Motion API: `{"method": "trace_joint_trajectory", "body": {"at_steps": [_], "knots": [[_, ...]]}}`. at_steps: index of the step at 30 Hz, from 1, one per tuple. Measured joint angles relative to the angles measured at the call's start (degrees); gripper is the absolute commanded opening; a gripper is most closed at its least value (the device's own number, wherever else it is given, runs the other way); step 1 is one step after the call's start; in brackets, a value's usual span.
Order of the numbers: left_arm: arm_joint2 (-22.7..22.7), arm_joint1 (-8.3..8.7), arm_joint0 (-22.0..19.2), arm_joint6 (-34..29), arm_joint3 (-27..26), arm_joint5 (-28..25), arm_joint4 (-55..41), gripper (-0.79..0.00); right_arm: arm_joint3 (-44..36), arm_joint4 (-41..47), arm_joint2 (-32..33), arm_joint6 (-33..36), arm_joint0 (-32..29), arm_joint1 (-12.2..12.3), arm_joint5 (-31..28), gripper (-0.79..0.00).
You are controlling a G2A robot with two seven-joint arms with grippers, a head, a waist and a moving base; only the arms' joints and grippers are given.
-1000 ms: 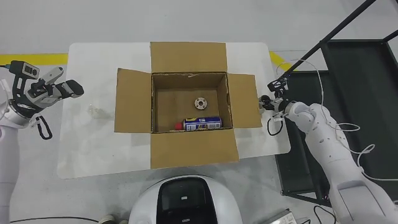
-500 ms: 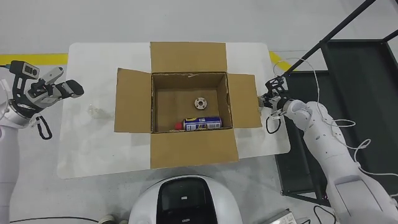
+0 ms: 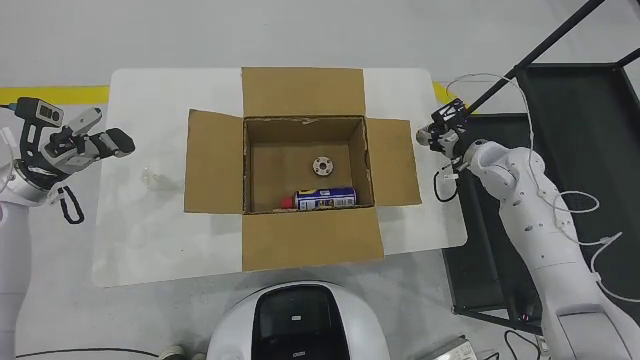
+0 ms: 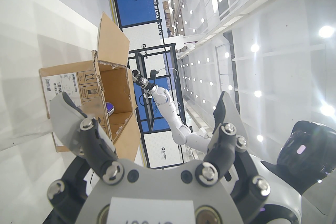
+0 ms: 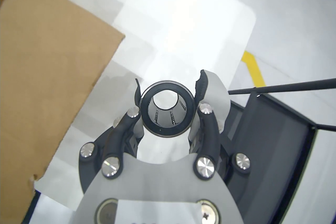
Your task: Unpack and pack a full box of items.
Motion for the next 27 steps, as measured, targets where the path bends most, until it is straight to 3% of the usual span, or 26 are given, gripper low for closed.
{"method": "trace_joint_trajectory", "body": {"at_steps": [5,12,22,27], "knots": [[0.0,0.00,0.0,0.0,0.0,0.0,0.0,0.000,-10.1,-2.3,1.4,-1.8,-2.2,0.3,0.5,-0.785],[0.0,0.00,0.0,0.0,0.0,0.0,0.0,0.000,-20.0,2.8,-3.3,-2.5,-1.2,-0.4,-5.6,-0.785],[0.0,0.00,0.0,0.0,0.0,0.0,0.0,0.000,-17.4,5.9,-20.6,0.6,7.1,-3.8,-9.3,-0.785],[0.0,0.00,0.0,0.0,0.0,0.0,0.0,0.000,-17.0,6.0,-21.3,0.8,7.6,-3.9,-9.6,-0.785]]}}
